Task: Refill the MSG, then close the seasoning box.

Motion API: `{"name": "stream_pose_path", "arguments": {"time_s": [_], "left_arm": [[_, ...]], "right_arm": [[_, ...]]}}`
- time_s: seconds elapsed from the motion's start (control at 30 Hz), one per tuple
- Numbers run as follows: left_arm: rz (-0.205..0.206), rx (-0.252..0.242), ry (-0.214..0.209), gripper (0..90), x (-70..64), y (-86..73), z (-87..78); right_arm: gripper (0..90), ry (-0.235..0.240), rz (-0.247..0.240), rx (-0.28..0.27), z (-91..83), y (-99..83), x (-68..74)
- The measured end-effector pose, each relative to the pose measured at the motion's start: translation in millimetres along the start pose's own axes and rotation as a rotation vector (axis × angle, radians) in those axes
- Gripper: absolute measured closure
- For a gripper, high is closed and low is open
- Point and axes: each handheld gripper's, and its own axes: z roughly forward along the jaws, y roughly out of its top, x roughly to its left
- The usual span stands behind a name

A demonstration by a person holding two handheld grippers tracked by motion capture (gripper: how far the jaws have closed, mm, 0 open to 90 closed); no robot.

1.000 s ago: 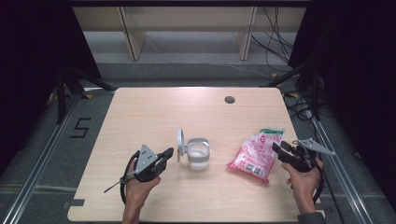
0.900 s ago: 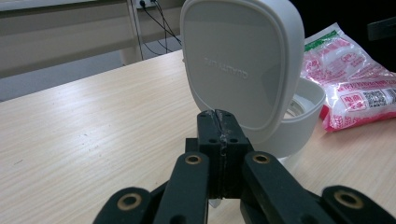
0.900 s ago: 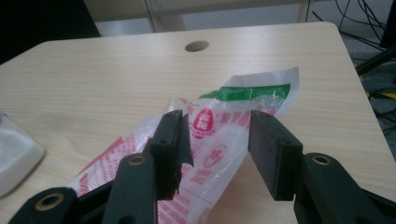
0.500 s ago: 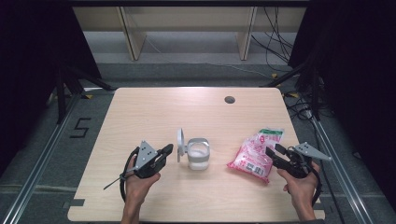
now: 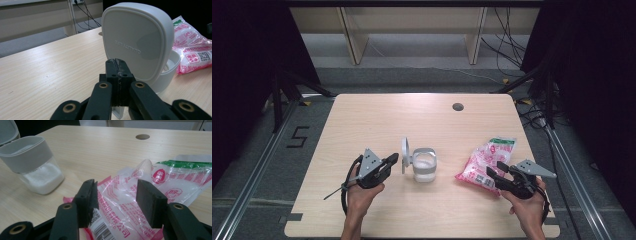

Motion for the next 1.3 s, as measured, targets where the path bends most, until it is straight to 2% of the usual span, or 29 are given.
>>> {"name": "stream_pose_path", "arguments": {"time_s": [0.1,0.13,0.17,0.2,0.23,0.3,0.37,0.4,0.43,0.47,0.5,0.57,0.67,0.7,0.77,0.8,0.83,0.9,0.97,1.0,1.03,1.07,1.1,1.13,1.17,1.2,1.23,1.27,1.3], "left_arm": [[0.018,0.000,-0.002,89.4,-0.1,1.5,0.5],[0.026,0.002,-0.007,89.4,-0.1,2.1,0.6],[0.026,0.002,-0.005,89.4,-0.4,2.4,0.5],[0.028,0.002,-0.004,89.4,-0.4,2.7,0.4],[0.024,0.004,-0.004,89.4,-0.8,2.9,0.7],[0.024,0.006,-0.004,89.4,-1.3,3.1,1.7],[0.030,0.005,-0.003,89.4,-1.0,3.4,2.0],[0.031,0.005,-0.002,89.5,-0.9,3.4,2.1],[0.023,0.003,0.000,89.4,-1.2,3.4,2.0],[0.025,0.003,0.002,89.5,-1.1,3.5,1.6],[0.030,0.000,0.002,89.5,-0.8,3.7,1.1],[0.028,-0.006,-0.004,89.5,-1.0,3.9,0.9],[0.037,-0.009,-0.005,89.5,-0.3,4.6,-0.7],[0.026,-0.010,-0.004,89.5,-0.2,4.6,-1.1],[0.019,-0.010,-0.004,89.5,1.1,5.3,-1.5],[0.019,-0.012,-0.002,89.5,1.8,5.9,-1.6],[0.022,-0.014,-0.001,89.4,2.3,6.5,-1.7],[0.018,-0.013,0.000,89.4,1.7,7.3,-2.2],[0.030,-0.016,-0.002,89.4,0.5,8.5,-2.3],[0.030,-0.015,-0.005,89.5,-0.1,8.7,-2.1],[0.035,-0.012,-0.005,89.5,-1.2,9.3,-1.8],[0.037,-0.012,-0.007,89.5,-2.0,9.9,-1.4],[0.040,-0.012,-0.009,89.5,-2.5,10.5,-1.1],[0.043,-0.011,-0.010,89.5,-2.9,10.9,-0.9],[0.039,-0.012,-0.009,89.5,-3.4,11.2,-0.7],[0.032,-0.014,-0.011,89.5,-4.2,11.4,-0.6],[0.050,-0.015,-0.013,89.5,-4.0,12.5,-1.1],[0.045,-0.017,-0.012,89.5,-4.7,12.8,-1.2],[0.051,-0.019,-0.015,89.5,-4.9,13.3,-1.5]], "right_arm": [[49.9,-0.016,-0.050,-0.001,-1.1,-1.1,-1.0],[49.9,-0.015,-0.017,0.017,-3.4,-1.3,2.1],[49.9,-0.003,-0.017,0.013,-4.1,-2.3,3.2],[49.8,0.015,-0.049,-0.002,-2.4,-2.7,0.9],[49.7,-0.001,-0.041,0.011,-3.1,-3.2,2.9],[49.4,0.004,-0.059,0.006,-3.1,-3.5,3.2],[49.3,0.015,-0.026,0.010,-4.1,-4.3,7.8],[49.2,0.004,-0.073,0.005,-2.6,-4.1,5.3],[49.1,0.000,-0.049,0.017,-3.6,-4.5,8.4],[49.0,0.017,-0.077,0.006,-3.8,-4.8,7.6],[48.9,0.018,-0.068,0.017,-4.7,-4.8,9.2],[48.8,0.011,-0.097,0.033,-6.6,-4.3,9.4],[48.3,0.016,-0.050,0.021,-7.9,-6.2,15.5],[47.9,0.029,-0.067,0.011,-7.7,-6.6,14.8],[47.3,0.031,-0.054,0.003,-8.9,-7.2,17.3],[47.0,0.013,-0.065,0.020,-9.2,-8.2,17.9],[46.7,0.026,-0.057,0.035,-11.6,-8.4,19.1],[46.5,0.028,-0.094,-0.009,-9.3,-9.5,17.6],[46.4,0.042,-0.070,0.009,-11.5,-9.9,19.6],[46.3,0.034,-0.104,0.006,-11.5,-10.7,18.8],[46.3,0.028,-0.112,-0.001,-11.7,-10.8,18.9],[46.3,0.036,-0.081,0.031,-14.1,-11.7,21.9],[46.3,0.051,-0.100,-0.004,-12.1,-12.0,20.5],[46.2,0.036,-0.083,-0.004,-12.5,-13.1,23.1],[46.2,0.039,-0.081,0.028,-15.6,-12.7,24.0],[46.2,0.045,-0.089,0.000,-14.0,-13.2,23.7],[46.2,0.036,-0.082,0.018,-14.8,-13.9,25.5],[46.2,0.029,-0.084,0.031,-16.3,-14.2,25.9],[46.2,0.044,-0.059,0.026,-17.4,-14.3,27.8]]}}
